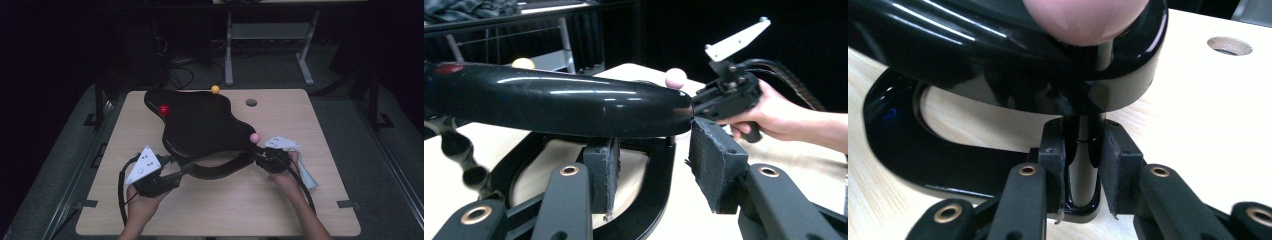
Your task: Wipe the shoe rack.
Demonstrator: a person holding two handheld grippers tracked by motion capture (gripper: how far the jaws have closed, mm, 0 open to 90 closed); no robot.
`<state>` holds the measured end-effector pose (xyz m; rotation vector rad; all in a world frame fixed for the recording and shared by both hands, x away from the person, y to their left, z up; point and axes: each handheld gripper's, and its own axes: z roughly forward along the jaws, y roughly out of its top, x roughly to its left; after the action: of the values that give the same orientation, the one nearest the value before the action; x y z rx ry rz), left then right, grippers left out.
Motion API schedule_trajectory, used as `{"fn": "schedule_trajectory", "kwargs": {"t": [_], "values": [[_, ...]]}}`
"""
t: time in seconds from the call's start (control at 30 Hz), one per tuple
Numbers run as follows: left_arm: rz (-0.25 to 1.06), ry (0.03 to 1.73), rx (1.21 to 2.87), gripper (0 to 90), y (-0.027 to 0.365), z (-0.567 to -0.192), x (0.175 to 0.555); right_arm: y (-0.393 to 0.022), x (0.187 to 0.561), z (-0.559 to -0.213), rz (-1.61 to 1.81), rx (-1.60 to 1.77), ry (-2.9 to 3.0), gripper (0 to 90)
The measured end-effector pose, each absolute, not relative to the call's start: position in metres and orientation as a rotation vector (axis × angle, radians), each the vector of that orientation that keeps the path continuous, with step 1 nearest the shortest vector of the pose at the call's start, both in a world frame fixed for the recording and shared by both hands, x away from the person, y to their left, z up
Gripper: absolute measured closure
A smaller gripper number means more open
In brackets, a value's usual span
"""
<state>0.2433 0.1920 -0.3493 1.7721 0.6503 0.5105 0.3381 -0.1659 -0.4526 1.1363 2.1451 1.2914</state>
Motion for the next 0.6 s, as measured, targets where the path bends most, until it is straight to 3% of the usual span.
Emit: {"fn": "schedule_trajectory", "kwargs": {"t": [0.6], "values": [[0.602, 0.814, 1.737, 56.2, 0.233, -0.349, 0.291, -0.137, 0.335, -0.452, 1.299, 1.094, 2.176, 73.4]]}}
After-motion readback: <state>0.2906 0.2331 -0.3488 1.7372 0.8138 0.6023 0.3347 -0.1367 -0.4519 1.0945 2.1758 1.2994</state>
